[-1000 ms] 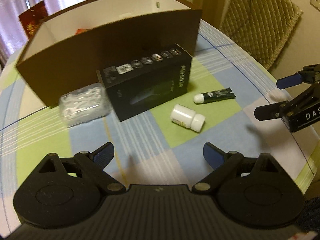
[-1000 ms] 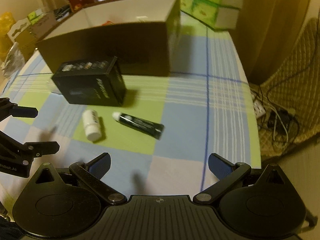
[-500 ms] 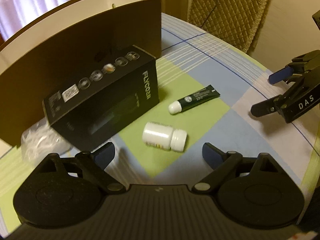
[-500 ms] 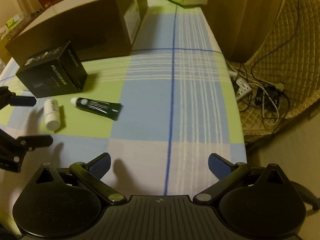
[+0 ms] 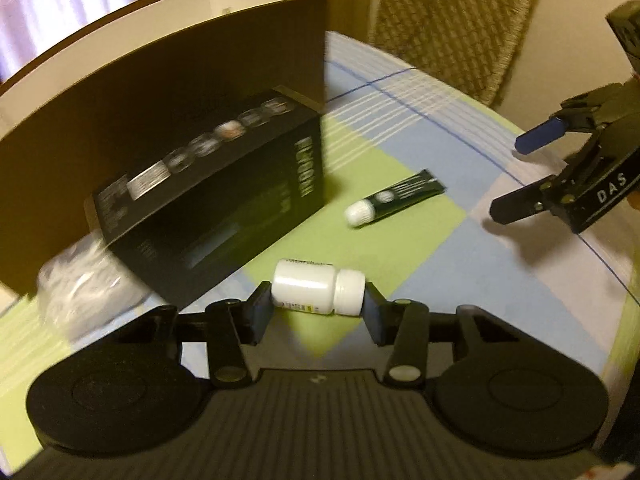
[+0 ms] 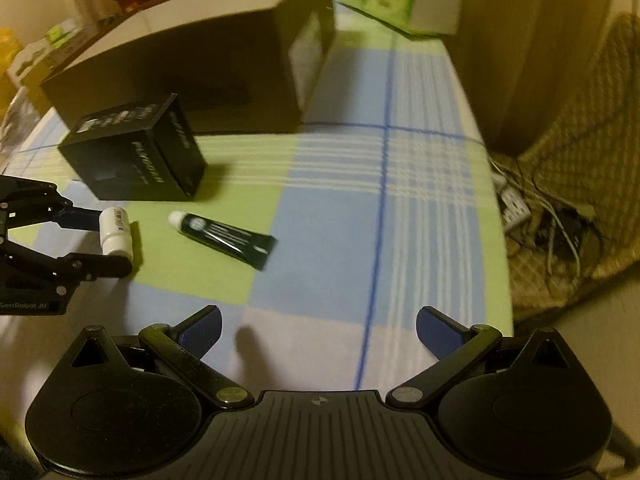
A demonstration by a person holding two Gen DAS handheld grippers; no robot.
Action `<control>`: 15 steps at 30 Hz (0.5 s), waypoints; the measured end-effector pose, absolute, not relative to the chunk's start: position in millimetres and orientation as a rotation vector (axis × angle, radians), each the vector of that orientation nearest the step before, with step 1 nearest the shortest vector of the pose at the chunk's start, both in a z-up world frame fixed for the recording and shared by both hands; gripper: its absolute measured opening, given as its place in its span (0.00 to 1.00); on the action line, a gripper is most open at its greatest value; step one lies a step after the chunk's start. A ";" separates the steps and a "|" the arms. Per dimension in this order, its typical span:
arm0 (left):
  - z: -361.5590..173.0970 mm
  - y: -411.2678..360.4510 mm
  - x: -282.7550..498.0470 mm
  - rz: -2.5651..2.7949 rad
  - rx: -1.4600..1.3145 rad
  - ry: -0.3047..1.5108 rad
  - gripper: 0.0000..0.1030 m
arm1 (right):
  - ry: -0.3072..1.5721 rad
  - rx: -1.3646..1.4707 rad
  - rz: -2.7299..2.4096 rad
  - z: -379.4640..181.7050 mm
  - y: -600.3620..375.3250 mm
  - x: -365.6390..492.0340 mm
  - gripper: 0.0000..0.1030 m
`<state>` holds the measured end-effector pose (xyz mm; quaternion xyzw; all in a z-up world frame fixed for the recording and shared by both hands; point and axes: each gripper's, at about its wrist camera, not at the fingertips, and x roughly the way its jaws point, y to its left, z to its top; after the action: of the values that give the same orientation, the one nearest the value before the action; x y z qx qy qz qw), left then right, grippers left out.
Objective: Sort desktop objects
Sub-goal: 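Grasp white pill bottle with left tool while right tool grasps green tube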
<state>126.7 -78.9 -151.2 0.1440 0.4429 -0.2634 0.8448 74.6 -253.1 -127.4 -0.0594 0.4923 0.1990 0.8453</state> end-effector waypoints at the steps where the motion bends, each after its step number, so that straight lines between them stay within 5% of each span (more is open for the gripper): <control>1: -150.6 -72.8 126.7 -0.536 0.284 0.943 0.41 | 1.032 -0.136 0.437 -126.7 -249.2 75.8 0.98; 9: -144.5 -25.1 124.6 -0.370 0.156 0.988 0.41 | 0.947 -0.265 0.612 -125.7 -213.4 81.3 0.97; 15: -141.2 -4.9 122.6 -0.300 0.121 0.996 0.41 | 0.875 -0.409 0.767 -136.1 -186.3 94.3 0.71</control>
<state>122.6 -4.9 -141.2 0.0579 0.4753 -0.1430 0.8662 94.3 -186.3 -136.1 -0.1916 0.4103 0.3599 0.8157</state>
